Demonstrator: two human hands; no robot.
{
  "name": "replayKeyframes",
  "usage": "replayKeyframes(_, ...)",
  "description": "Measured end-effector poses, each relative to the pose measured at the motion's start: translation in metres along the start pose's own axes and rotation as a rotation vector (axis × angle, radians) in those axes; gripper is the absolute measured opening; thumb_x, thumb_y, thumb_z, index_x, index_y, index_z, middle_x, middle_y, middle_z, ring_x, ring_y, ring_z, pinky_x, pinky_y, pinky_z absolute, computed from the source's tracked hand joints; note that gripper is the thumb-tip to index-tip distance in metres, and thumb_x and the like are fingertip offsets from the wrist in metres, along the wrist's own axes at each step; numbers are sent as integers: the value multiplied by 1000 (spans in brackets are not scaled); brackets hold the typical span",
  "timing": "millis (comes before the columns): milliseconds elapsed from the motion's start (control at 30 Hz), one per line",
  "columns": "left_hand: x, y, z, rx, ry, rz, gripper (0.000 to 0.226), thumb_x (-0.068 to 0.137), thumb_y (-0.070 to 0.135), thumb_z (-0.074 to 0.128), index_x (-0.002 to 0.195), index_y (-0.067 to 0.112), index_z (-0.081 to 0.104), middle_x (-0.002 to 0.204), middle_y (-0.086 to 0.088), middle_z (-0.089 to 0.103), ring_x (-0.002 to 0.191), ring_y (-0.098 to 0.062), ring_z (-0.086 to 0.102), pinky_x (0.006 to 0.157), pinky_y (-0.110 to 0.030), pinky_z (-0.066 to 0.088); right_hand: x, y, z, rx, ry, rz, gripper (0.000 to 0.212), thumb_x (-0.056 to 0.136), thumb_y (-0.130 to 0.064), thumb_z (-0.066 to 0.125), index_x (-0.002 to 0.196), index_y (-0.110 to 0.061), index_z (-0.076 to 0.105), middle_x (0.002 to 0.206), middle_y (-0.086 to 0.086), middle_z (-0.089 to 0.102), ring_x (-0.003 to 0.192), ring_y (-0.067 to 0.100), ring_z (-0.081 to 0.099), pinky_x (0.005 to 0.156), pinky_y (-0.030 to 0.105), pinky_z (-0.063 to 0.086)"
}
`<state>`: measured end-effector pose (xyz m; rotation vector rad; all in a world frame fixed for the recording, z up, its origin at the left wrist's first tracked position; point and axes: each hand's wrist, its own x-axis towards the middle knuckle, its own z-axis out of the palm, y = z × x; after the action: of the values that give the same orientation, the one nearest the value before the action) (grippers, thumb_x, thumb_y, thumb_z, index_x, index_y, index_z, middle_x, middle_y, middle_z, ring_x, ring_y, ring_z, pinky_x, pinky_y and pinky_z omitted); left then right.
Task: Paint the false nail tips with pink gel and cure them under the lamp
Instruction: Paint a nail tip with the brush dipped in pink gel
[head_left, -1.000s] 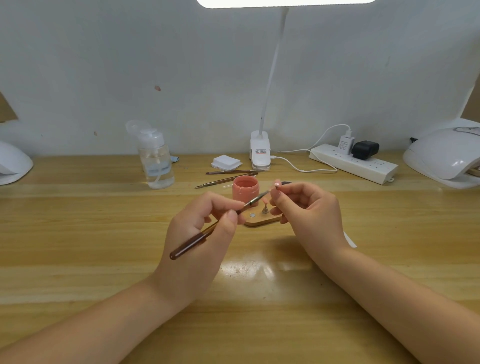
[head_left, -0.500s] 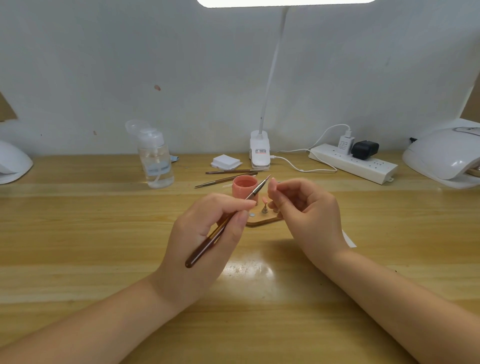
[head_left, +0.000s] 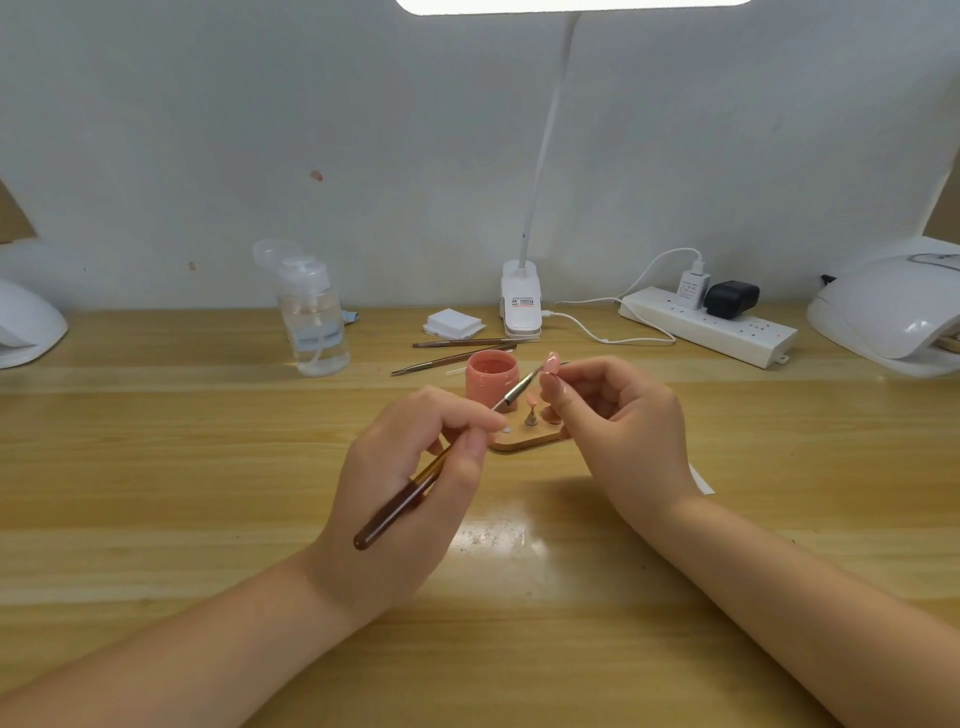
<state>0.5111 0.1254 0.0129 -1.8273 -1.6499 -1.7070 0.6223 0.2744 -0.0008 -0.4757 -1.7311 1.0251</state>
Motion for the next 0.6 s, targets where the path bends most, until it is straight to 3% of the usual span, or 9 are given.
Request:
replayKeyframes(200, 0, 0, 3, -60, 10, -119, 23, 91, 32, 52, 112, 39, 58, 105, 22, 68, 101, -8, 64, 83, -12, 45, -1, 1, 3, 2, -34, -22, 5, 87, -18, 71, 85, -22, 69, 71, -2, 71, 69, 15, 70, 65, 33, 58)
replayKeyframes(333, -1, -2, 1, -79, -26, -140, 20, 89, 32, 51, 105, 32, 63, 96, 13, 70, 93, -17, 65, 79, -22, 50, -1, 1, 2, 20, -36, -10, 8, 86, -16, 71, 85, -23, 69, 72, -1, 72, 70, 16, 71, 65, 37, 58)
replayKeyframes(467, -3, -2, 0, -137, -27, -127, 17, 88, 28, 48, 96, 27, 63, 87, 8, 69, 85, -14, 65, 74, -17, 48, 0, 0, 1, 73, -13, 30, 9, 85, -16, 72, 85, -24, 69, 72, 0, 72, 69, 17, 71, 63, 36, 59)
replayKeyframes(600, -2, -3, 2, -250, 45, -181, 15, 91, 30, 50, 101, 25, 60, 92, 10, 70, 89, -9, 66, 79, -16, 48, -1, -1, 2, 113, -40, 50, 9, 85, -12, 72, 85, -20, 68, 72, 1, 72, 70, 18, 72, 61, 29, 58)
